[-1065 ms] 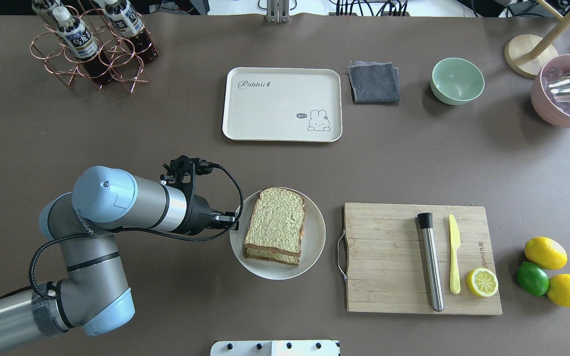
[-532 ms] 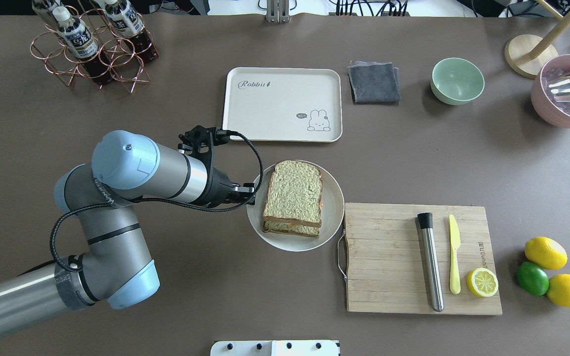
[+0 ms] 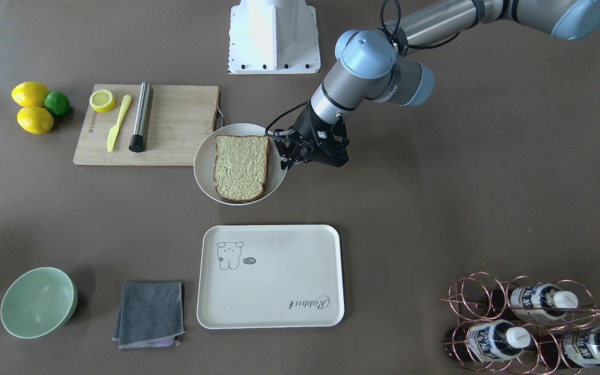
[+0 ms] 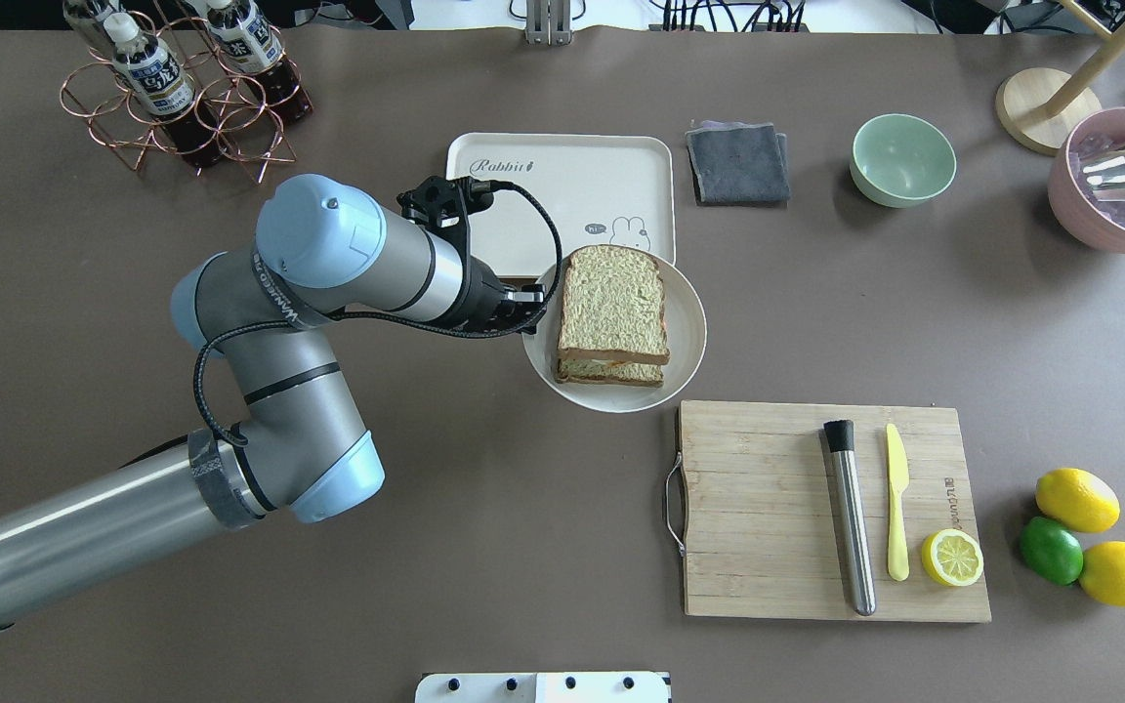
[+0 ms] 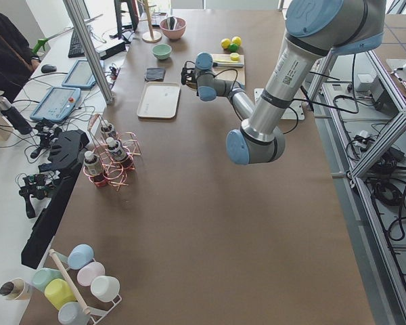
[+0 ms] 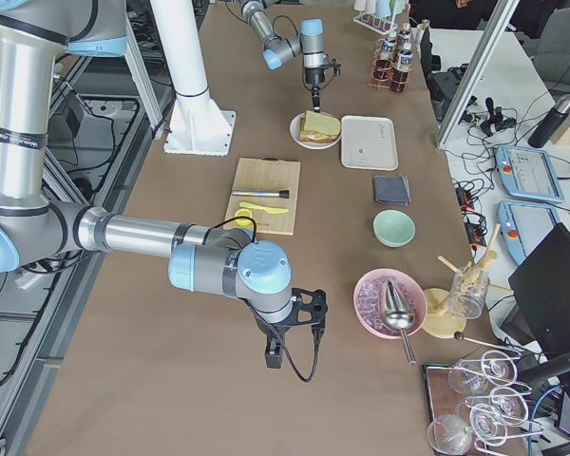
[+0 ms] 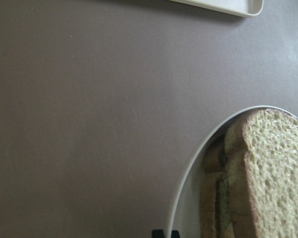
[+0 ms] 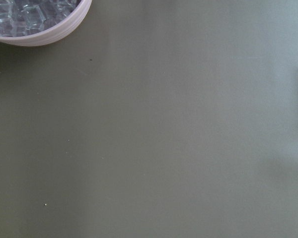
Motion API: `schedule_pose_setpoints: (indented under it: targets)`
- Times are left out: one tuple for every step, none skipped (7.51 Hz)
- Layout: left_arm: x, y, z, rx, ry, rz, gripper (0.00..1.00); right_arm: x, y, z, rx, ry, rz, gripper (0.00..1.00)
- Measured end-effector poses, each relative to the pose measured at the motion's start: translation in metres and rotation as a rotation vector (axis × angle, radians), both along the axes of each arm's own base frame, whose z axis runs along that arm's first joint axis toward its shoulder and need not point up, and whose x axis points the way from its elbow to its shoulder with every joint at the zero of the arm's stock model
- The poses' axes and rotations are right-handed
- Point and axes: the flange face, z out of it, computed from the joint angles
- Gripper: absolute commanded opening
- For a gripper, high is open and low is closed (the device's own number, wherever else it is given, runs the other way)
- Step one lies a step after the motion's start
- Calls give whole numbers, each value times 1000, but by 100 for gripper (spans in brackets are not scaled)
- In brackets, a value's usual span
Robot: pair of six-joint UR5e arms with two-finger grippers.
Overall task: Make sandwich and place on tray
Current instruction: 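Slide the plate with the left gripper onto the rabbit-print tray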
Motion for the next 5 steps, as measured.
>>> schedule_pose_setpoints:
  targets:
    - [3, -23, -4, -9, -12, -23, 0, 0, -1, -1, 2, 0, 0, 100]
    - [6, -48, -9, -21, -27, -47, 0, 0, -1, -1, 4, 1, 0, 100]
    - [7, -73, -11, -34, -45, -71, 0, 0, -2, -2, 6, 0, -1, 100]
    - [3, -98, -9, -52, -63, -99, 0, 0, -2, -3, 7, -1, -1, 100]
    - [-5, -120, -3, -76, -78, -124, 0, 0, -2, -3, 9, -2, -2, 100]
